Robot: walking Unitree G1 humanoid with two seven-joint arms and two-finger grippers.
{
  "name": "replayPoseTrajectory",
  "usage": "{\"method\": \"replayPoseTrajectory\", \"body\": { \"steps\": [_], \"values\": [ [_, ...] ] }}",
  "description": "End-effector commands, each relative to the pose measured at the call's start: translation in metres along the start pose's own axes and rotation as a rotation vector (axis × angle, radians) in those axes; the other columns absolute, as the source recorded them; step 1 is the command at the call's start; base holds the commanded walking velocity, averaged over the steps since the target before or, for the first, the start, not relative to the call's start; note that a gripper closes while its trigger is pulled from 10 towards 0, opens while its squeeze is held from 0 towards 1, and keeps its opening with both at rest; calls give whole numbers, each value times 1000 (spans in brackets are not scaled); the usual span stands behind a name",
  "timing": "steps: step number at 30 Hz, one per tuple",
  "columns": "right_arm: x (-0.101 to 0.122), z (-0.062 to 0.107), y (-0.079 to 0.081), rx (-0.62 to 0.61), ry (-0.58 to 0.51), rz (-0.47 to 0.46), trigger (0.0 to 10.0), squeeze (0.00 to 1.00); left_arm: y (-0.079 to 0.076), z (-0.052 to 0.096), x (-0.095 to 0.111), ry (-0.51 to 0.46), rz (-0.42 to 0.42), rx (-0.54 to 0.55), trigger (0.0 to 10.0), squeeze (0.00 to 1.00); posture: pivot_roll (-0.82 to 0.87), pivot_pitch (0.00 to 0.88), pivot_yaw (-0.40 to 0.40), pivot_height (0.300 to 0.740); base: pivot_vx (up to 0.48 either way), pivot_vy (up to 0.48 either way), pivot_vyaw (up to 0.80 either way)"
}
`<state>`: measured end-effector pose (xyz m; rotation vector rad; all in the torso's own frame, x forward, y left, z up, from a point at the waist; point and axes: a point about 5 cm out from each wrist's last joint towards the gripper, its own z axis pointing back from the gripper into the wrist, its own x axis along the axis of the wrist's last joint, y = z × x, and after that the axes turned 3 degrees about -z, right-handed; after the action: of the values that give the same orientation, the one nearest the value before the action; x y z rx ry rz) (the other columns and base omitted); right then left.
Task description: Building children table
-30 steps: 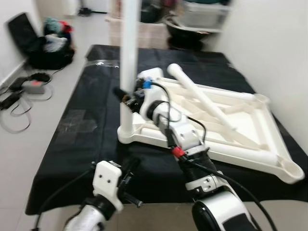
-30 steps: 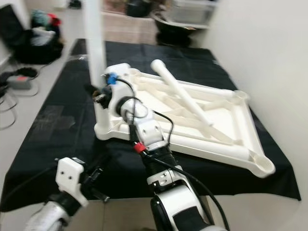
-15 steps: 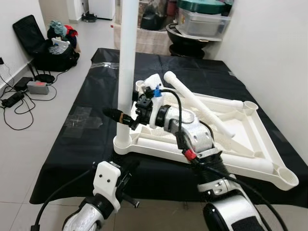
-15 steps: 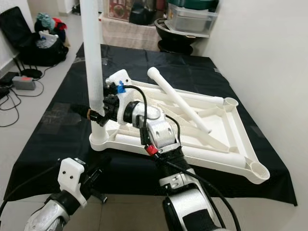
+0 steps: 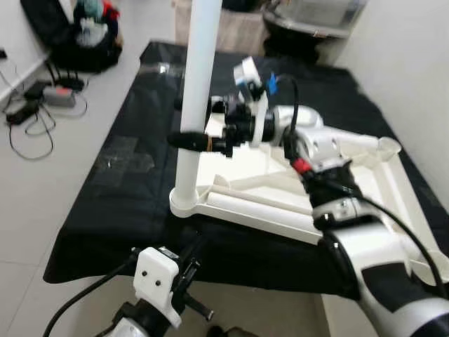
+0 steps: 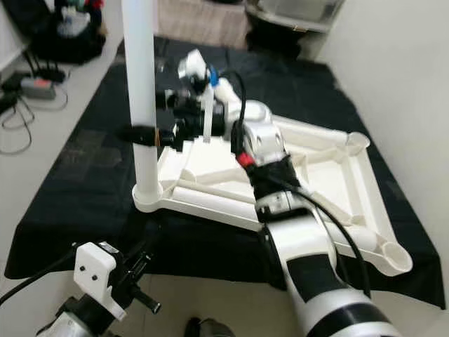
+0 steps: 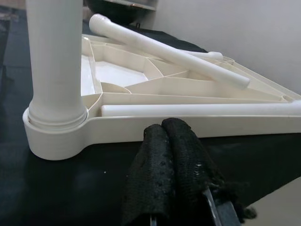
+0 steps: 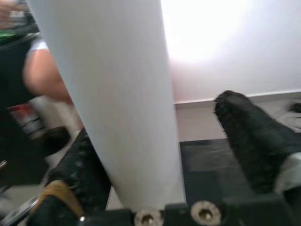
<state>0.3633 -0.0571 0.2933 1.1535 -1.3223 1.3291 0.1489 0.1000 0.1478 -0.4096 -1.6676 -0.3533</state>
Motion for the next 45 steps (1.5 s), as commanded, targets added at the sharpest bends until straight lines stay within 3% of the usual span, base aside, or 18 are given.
{"method": "replayPoseTrajectory", "body": {
  "steps": [1, 8, 12, 13, 14, 16, 17, 18, 19, 22, 24, 27, 28, 29, 37, 38, 43, 45],
  "values": [
    [2, 7, -1, 12, 13, 15, 0, 0, -3, 2, 2, 12, -3, -8, 10000, 0, 103, 249, -180, 740, 0, 0, 0],
    [-3, 28, -3, -13, 49, 11, 0, 0, -8, 9, 11, 14, 5, -6, 10000, 0, 73, 270, -186, 740, 0, 0, 0],
    [-23, 32, 0, -334, 17, -56, 0, 0, -8, 8, 9, 19, 8, -5, 10000, 0, 73, 259, -204, 740, 0, 0, 0],
    [-45, 22, 10, -614, -19, -143, 0, 0, -6, 7, 7, 23, 5, -3, 10000, 0, 76, 228, -219, 740, 0, 0, 0],
    [-45, 22, 10, -614, -19, -143, 0, 0, -6, 7, 7, 23, 5, -3, 10000, 0, 76, 228, -219, 740, 0, 0, 0],
    [-93, 26, 43, -1167, -5, -351, 0, 0, -1, 5, 0, 31, 0, 2, 10000, 0, 36, 180, -213, 740, 0, 0, 0],
    [-93, 26, 43, -1167, -5, -351, 0, 0, -1, 5, 0, 31, 0, 2, 10000, 0, 36, 180, -213, 740, 0, 0, 0],
    [-128, 17, 70, -1296, 92, -446, 0, 0, 5, 0, -7, 37, -5, 9, 10000, 0, 8, 119, -197, 740, 0, 0, 0],
    [-147, 7, 85, -1312, 152, -484, 0, 0, 9, -3, -11, 40, -7, 14, 10000, 0, 8, 119, -197, 740, 0, 0, 0],
    [-152, -11, 77, -1251, 157, -471, 0, 0, 17, -12, -19, 46, -9, 12, 10000, 0, 19, 51, -179, 740, 0, 0, 0],
    [-134, -38, 41, -1075, 108, -405, 0, 0, 27, -28, -31, 53, -20, 7, 10000, 0, 22, 3, -175, 740, 0, 0, 0],
    [-113, -51, 23, -972, 89, -335, 0, 0, 36, -39, -37, 53, -40, 27, 10000, 0, 20, 0, -174, 740, 0, 0, 0],
    [-110, -54, 24, -940, 105, -335, 3412, 0, 39, -41, -38, 53, -40, 40, 10000, 0, 23, 0, -176, 740, 0, 0, 0],
    [-106, -54, 23, -927, 112, -324, 9882, 0, 41, -42, -39, 53, -41, 47, 10000, 0, 24, 0, -177, 740, 0, 0, 0],
    [-84, -41, 32, -843, 158, -199, 10000, 0, 42, -44, -40, 44, -44, 41, 10000, 0, 23, 0, -173, 740, 0, 0, 0],
    [-81, -31, 24, -781, 145, -163, 10000, 1000, 42, -43, -40, 41, -42, 36, 10000, 0, 22, 0, -172, 740, 0, 0, 0],
    [-70, -6, 6, -713, 99, -87, 10000, 1000, 41, -42, -41, 39, -38, 27, 10000, 0, 23, 0, -171, 740, 0, 0, 0],
    [-57, 25, -7, -755, 37, -50, 10000, 1000, 40, -41, -43, 45, -45, 26, 10000, 0, 37, 1, -174, 740, 0, 0, 0]
  ]
}}
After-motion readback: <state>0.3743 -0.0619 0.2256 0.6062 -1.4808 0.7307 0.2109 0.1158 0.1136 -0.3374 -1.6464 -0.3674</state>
